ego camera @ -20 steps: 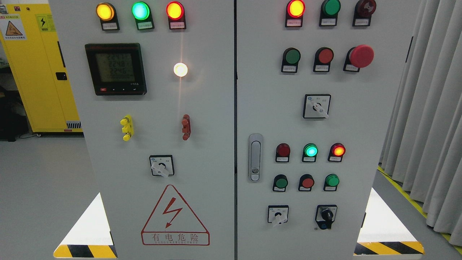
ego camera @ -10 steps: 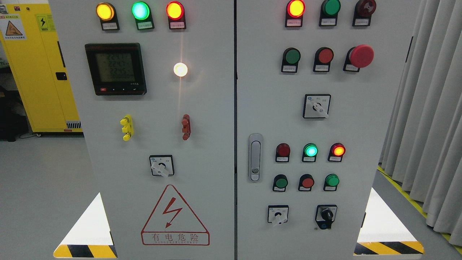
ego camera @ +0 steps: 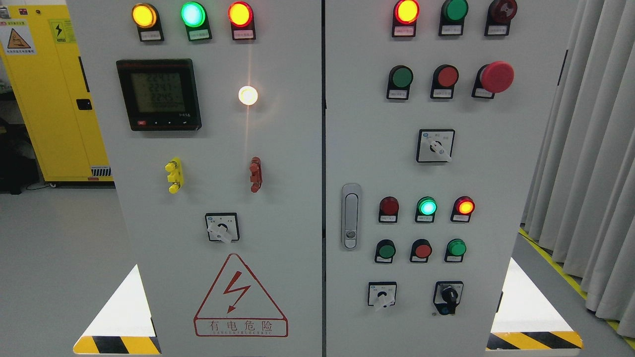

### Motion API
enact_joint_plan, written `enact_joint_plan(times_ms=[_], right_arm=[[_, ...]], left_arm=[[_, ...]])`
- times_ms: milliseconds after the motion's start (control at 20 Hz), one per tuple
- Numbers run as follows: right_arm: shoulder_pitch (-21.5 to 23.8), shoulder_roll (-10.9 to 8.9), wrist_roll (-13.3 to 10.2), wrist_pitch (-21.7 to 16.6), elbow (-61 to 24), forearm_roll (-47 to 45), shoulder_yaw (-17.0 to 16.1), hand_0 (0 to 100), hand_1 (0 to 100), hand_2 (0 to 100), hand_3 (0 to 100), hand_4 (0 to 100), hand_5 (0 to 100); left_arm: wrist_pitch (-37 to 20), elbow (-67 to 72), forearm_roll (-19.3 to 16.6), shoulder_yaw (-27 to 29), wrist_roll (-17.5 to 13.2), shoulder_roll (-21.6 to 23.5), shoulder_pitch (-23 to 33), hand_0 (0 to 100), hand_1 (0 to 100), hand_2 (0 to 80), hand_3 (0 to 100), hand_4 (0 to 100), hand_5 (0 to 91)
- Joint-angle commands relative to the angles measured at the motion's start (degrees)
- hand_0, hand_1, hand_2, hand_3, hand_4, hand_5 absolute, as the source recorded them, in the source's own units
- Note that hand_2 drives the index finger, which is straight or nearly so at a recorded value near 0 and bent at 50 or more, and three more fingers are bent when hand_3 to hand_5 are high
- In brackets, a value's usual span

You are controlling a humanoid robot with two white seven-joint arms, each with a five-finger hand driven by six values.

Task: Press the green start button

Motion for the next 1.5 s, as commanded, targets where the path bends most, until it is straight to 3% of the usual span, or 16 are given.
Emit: enact_joint_plan(times_ms=[0, 200, 400, 550, 600, 750, 1050, 1300, 1450], right_arm=[[5.89, -0.86, -0.36, -0.1, -31.9, 4.67, 5.15, 15, 34, 0, 0, 0, 0], [6.25, -1.04, -0.79, -1.24, -42.11, 9.16, 4.98, 15, 35, 0, 0, 0, 0], [6.16, -1.04, -0.97, -6.77, -50.02, 13.89, 3.4, 15, 38, 0, 5, 1, 0], [6.34, -0.78, -2.02, -13.78, -55.82, 22.32, -0.29, 15, 39, 0, 11, 10, 0], [6.34, -0.69, -2.89, -16.86, -57.41, 25.39, -0.99, 15, 41, 0, 17, 16, 2], [6.43, -0.6, -4.75, -22.42, -64.25, 32.88, -3.37, 19, 46, 0, 25, 27, 16], [6.16, -0.69, -5.27, -25.23, -77.79, 40.61, -4.25, 22, 50, 0, 38, 41, 26], [5.11, -0.69, -8.17, -26.73, -84.48, 48.62, -5.83, 23, 55, 0, 53, 49, 36], [1.09, -0.78, -8.18, -26.73, -86.42, 53.53, -6.1, 23, 60, 0, 62, 58, 45]], left_arm=[[-0.04, -0.97, 0.01, -0.02, -0.03, -1.39, 1.05, 12, 56, 0.0, 0, 0, 0.0], [-0.04, -0.97, 0.01, 0.07, -0.03, -3.68, 1.05, 12, 56, 0.0, 0, 0, 0.0], [-0.13, -1.14, 0.01, 0.07, -0.03, -5.09, 1.05, 12, 56, 0.0, 0, 0, 0.0], [-0.13, -0.79, 0.01, 0.07, -0.03, -5.88, 1.05, 12, 56, 0.0, 0, 0, 0.0], [-0.13, -0.79, 0.01, 0.07, -0.03, -6.05, 1.05, 12, 56, 0.0, 0, 0, 0.0], [-0.13, -0.71, 0.01, 0.07, -0.03, -6.76, 1.14, 12, 56, 0.0, 0, 0, 0.0], [-0.13, -1.06, 0.1, 0.07, -0.03, -8.51, 1.06, 12, 56, 0.0, 0, 0, 0.0], [-0.21, -1.06, 0.01, -0.02, -0.03, -8.95, 1.05, 12, 56, 0.0, 0, 0, 0.0], [-0.21, -0.97, 0.1, -0.02, -0.03, -9.22, 1.05, 12, 56, 0.0, 0, 0, 0.0]])
